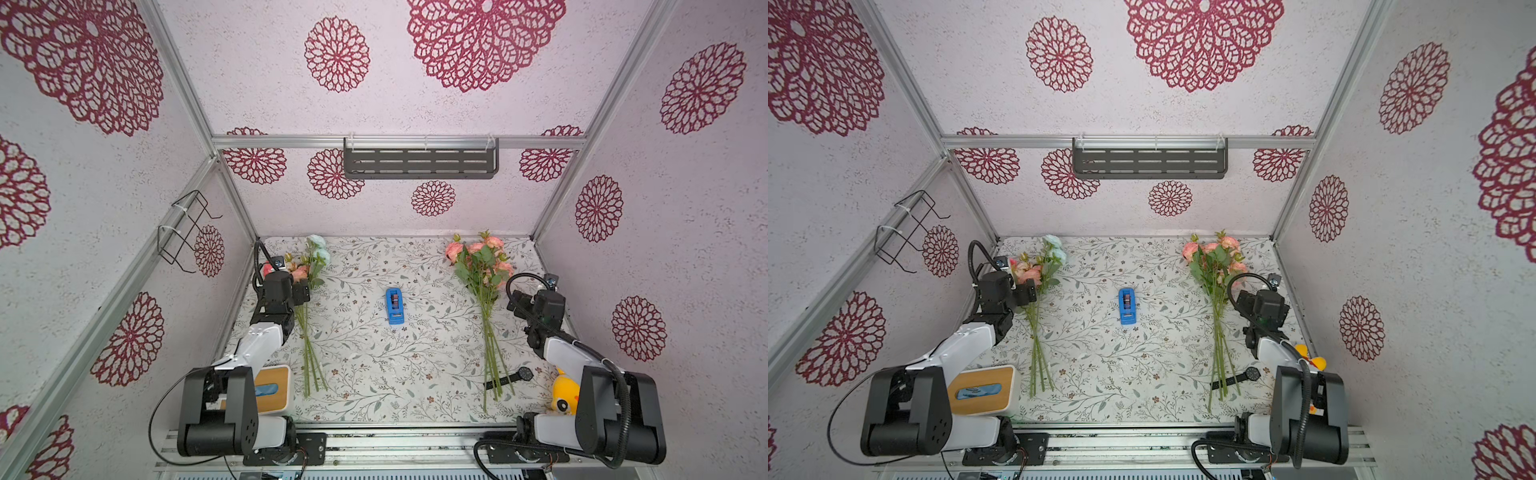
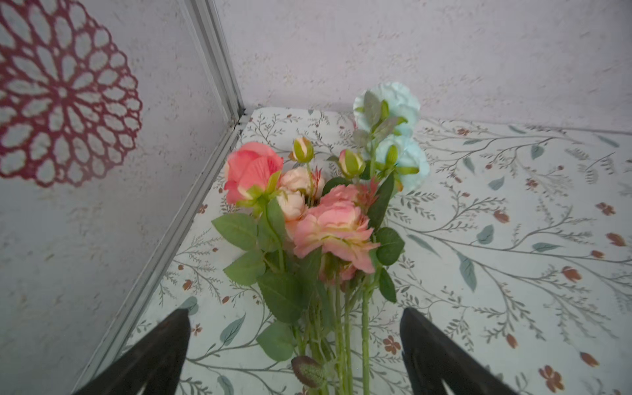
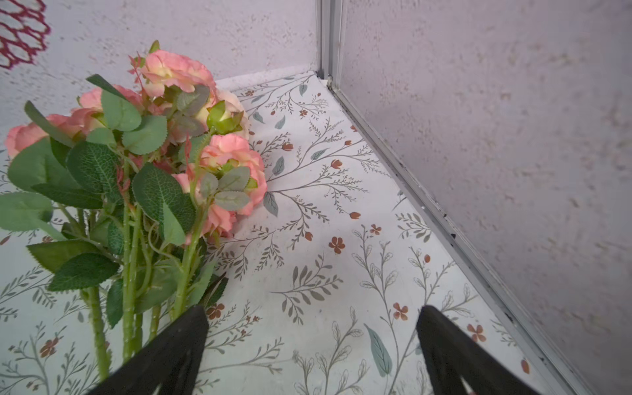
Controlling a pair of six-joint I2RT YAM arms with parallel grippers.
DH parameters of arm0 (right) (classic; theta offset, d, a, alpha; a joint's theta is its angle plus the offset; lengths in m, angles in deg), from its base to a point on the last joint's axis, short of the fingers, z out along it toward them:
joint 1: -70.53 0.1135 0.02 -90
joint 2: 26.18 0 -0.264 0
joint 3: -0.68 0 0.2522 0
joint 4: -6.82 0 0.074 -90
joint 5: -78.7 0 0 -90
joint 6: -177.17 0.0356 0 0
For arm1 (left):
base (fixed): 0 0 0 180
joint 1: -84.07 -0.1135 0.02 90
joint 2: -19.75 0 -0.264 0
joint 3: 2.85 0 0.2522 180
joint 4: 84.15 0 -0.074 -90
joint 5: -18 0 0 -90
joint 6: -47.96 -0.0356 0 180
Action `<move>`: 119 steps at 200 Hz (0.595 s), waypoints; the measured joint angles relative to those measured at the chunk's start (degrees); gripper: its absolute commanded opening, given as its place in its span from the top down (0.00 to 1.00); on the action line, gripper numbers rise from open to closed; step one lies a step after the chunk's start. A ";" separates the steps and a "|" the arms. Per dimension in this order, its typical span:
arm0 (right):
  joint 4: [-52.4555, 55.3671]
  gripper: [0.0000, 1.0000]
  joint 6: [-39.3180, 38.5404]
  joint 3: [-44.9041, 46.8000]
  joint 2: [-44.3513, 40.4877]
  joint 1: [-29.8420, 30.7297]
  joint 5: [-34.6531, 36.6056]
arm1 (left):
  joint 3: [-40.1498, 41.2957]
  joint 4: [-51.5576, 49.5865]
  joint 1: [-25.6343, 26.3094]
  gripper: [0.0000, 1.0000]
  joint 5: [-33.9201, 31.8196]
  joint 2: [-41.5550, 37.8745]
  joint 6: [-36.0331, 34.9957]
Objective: Wrap bouquets with tape
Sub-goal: Reset both arms
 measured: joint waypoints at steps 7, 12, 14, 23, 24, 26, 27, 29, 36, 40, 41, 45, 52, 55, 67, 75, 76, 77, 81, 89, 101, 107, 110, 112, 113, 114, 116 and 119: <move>-1.92 0.02 -0.46 1.84 0.17 -0.11 -0.46 | 0.70 1.75 -0.37 0.02 -0.04 1.62 -0.33; -2.91 0.03 -0.61 2.64 0.26 -0.13 -0.68 | 1.11 2.64 -0.63 0.02 0.04 2.38 -0.37; -3.28 0.03 -0.59 2.89 0.26 -0.15 -1.01 | 1.36 2.95 -0.72 0.02 0.20 2.75 -0.39; -3.96 0.05 -0.48 3.23 0.28 -0.22 -2.29 | 2.64 5.11 -1.25 0.02 0.81 3.65 -0.35; -4.02 0.05 -0.44 3.23 0.28 -0.22 -2.36 | 2.91 5.46 -1.36 0.02 0.90 3.69 -0.35; -4.15 0.05 -0.28 3.21 0.31 -0.22 -2.60 | 3.37 6.14 -1.53 0.02 1.09 3.74 -0.35; -4.24 0.05 -0.31 3.17 0.35 -0.22 -2.82 | 3.56 6.40 -1.60 0.02 1.18 3.76 -0.35; -4.37 0.05 -0.26 3.08 0.37 -0.22 -3.17 | 4.07 7.28 -1.79 0.02 1.33 3.78 -0.37; -4.98 0.05 -0.13 2.82 0.59 -0.17 -3.82 | 5.75 9.53 -2.36 0.02 1.75 3.72 -0.35; -5.44 0.04 -0.13 2.80 0.72 -0.13 -4.04 | 6.84 10.88 -2.69 0.02 1.99 3.56 -0.35; -5.81 0.04 -0.13 2.82 0.85 -0.09 -4.11 | 6.99 11.10 -2.73 0.02 2.01 3.54 -0.37; -7.13 0.04 -0.15 3.04 1.11 0.04 -4.42 | 7.80 12.00 -2.93 0.02 2.29 3.45 -0.35; -10.58 0.02 -0.17 4.17 1.77 0.26 -4.55 | 9.09 13.44 -3.32 0.02 2.64 3.39 -0.35; -12.31 0.02 -0.22 4.87 2.10 0.37 -4.72 | 9.57 14.25 -3.45 0.02 2.89 3.39 -0.35; -18.91 0.02 -0.28 8.52 3.74 0.90 -4.94 | 11.76 18.47 -3.96 0.02 3.74 3.52 -0.22; -20.65 0.02 -0.39 10.40 4.90 1.16 -5.18 | 13.51 22.51 -4.44 0.02 4.70 3.82 0.15; -20.72 0.02 -0.39 10.51 4.98 1.18 -5.20 | 13.84 23.30 -4.52 0.02 4.87 3.96 0.20; -20.85 0.02 -0.39 10.71 5.16 1.22 -5.22 | 14.01 23.67 -4.55 0.02 4.96 4.00 0.20; -21.22 0.02 -0.50 11.23 5.77 1.33 -5.57 | 14.73 25.27 -4.81 0.02 5.44 4.26 0.48; -21.73 0.01 -0.79 11.69 6.71 1.51 -6.10 | 16.13 28.00 -5.77 0.02 6.69 4.87 0.96; -23.10 0.01 -1.42 11.67 7.85 2.14 -6.99 | 16.98 29.46 -7.13 0.02 8.37 5.57 1.33; -24.28 0.01 -2.10 11.63 8.26 2.60 -7.19 | 17.00 29.77 -7.58 0.02 9.09 5.77 1.44; -25.11 0.01 -2.45 11.65 8.55 2.91 -7.21 | 17.00 30.16 -7.78 0.02 9.27 5.84 1.46; -25.77 0.01 -2.71 11.69 8.74 3.13 -7.26 | 17.00 30.47 -7.89 0.02 9.55 5.86 1.53; -26.08 0.01 -2.84 11.74 8.87 3.23 -7.26 | 17.00 30.69 -7.96 0.02 9.57 5.88 1.57; -26.84 0.01 -3.08 11.82 9.16 3.50 -7.19 | 17.00 30.82 -7.98 0.02 9.73 5.88 1.57; -28.15 0.01 -3.43 11.96 9.53 3.85 -7.10 | 16.98 31.15 -8.07 0.02 9.94 5.90 1.60; -29.51 0.01 -3.76 12.20 9.97 4.35 -7.06 | 16.98 31.56 -8.15 0.02 10.36 5.90 1.62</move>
